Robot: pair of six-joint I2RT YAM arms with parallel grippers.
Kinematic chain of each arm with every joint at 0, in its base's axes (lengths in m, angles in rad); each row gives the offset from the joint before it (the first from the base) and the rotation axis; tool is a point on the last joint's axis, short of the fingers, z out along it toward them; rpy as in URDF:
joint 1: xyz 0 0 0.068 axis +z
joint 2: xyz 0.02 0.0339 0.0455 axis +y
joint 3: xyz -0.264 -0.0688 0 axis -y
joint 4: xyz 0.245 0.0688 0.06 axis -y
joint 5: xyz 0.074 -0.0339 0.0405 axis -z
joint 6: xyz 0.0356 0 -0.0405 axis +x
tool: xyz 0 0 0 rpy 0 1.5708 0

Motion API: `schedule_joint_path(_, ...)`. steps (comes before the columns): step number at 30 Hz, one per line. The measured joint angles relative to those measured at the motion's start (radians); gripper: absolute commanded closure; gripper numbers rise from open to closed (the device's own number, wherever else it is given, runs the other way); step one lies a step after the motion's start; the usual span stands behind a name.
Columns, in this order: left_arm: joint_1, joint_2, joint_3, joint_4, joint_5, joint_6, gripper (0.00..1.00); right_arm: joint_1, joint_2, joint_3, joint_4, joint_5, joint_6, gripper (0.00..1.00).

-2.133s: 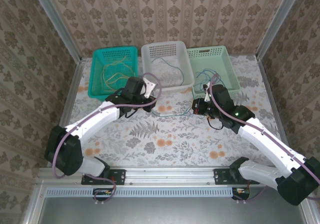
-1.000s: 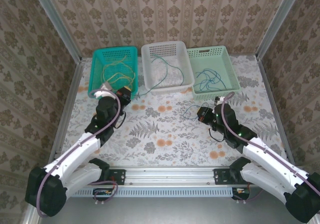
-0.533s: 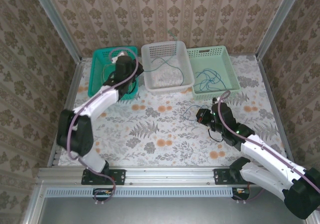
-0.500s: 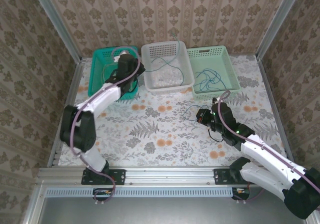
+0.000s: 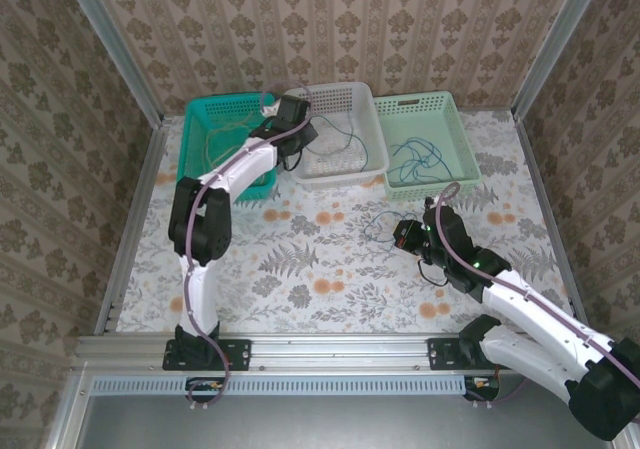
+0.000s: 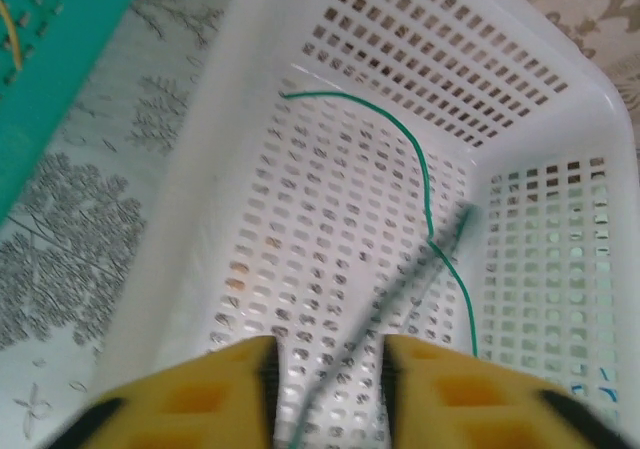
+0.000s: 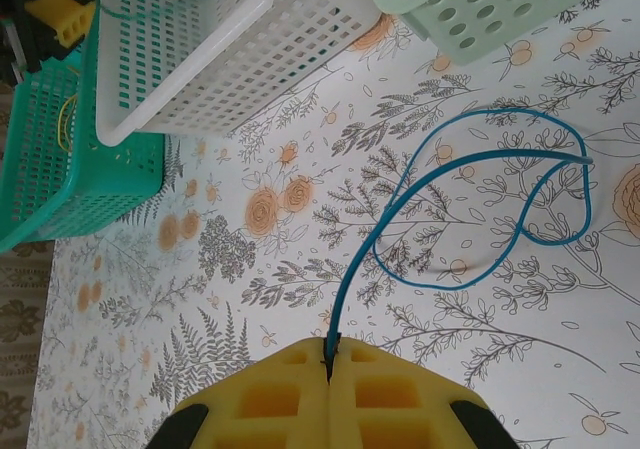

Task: Untangle the cables

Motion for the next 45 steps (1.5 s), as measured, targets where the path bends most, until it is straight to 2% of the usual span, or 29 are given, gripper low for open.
schedule_joint_path(2,-0.015,0.001,0.004,-0.020,-0.008,-0.010,0.34,0.000,-0.002,0.000,0.000,0.000,0.000,1.00)
schedule_joint_path(4,-0.032,0.000,0.003,-0.039,-0.024,-0.024,0.22,-0.002,-0.003,0.000,0.000,0.000,-0.001,1.00)
schedule_joint_path(6,-0.044,-0.003,-0.002,-0.054,-0.039,-0.015,0.00,-0.002,-0.005,0.000,-0.001,0.000,-0.002,1.00)
schedule_joint_path(12,-0.111,-0.143,-0.105,-0.051,-0.137,0.093,0.00,-0.002,-0.007,0.002,-0.014,-0.001,-0.004,1.00)
schedule_joint_path(16,-0.207,-0.352,-0.293,0.027,-0.180,0.219,0.00,-0.006,-0.007,0.047,-0.069,-0.024,-0.019,1.00)
schedule_joint_path(20,-0.285,-0.530,-0.510,0.119,-0.191,0.319,0.00,-0.020,-0.006,0.166,-0.136,-0.054,-0.047,1.00)
schedule_joint_path(25,-0.301,-0.594,-0.645,0.159,-0.174,0.418,0.01,-0.052,0.057,0.443,-0.238,-0.106,-0.130,1.00)
schedule_joint_path(34,-0.339,-0.597,-0.667,0.321,-0.013,0.611,0.05,-0.074,0.265,0.915,-0.398,-0.190,-0.272,1.00)
schedule_joint_path(42,-0.347,-0.599,-0.683,0.381,0.019,0.632,0.05,-0.261,0.569,1.447,-0.539,-0.227,-0.438,1.00)
schedule_joint_path(45,-0.347,-0.610,-0.721,0.387,0.011,0.632,0.04,-0.322,0.666,1.540,-0.549,-0.243,-0.488,1.00)
